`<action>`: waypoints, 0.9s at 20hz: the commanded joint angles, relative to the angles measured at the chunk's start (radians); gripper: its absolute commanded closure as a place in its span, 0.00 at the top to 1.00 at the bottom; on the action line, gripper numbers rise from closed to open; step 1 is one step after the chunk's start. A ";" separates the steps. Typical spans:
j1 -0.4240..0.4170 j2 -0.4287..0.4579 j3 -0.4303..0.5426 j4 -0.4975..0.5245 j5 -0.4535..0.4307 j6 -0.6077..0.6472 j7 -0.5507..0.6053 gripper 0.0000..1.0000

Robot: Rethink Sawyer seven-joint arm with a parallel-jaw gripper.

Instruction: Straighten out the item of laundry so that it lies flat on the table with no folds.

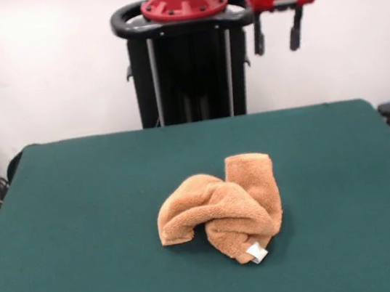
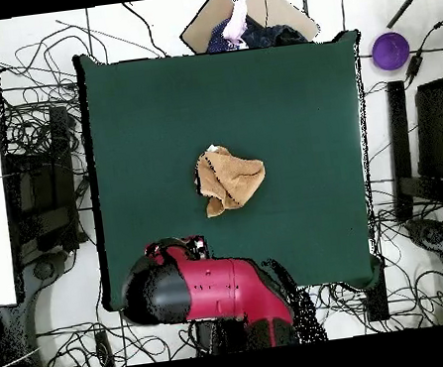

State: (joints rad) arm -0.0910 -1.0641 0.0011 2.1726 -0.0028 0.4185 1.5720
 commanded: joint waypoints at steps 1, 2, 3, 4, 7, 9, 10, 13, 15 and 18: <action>-0.036 0.194 0.056 -0.043 -0.047 -0.108 0.110 1.00; -0.038 0.207 0.055 -0.052 -0.047 -0.110 0.108 1.00; -0.044 0.222 0.058 -0.062 -0.047 -0.115 0.102 1.00; -0.049 0.233 0.061 -0.071 -0.049 -0.116 0.097 1.00; -0.059 0.264 0.057 -0.115 -0.058 -0.106 0.084 1.00; -0.068 0.283 0.058 -0.139 -0.061 -0.106 0.079 1.00; -0.070 0.291 0.058 -0.153 -0.062 -0.103 0.077 1.00; -0.078 0.305 0.055 -0.192 -0.063 -0.086 0.072 1.00; -0.084 0.308 0.057 -0.211 -0.063 -0.073 0.067 1.00; -0.085 0.297 0.055 -0.242 -0.059 -0.028 0.064 1.00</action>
State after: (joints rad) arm -0.1564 -0.8055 0.0019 2.0591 -0.0390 0.3333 1.5720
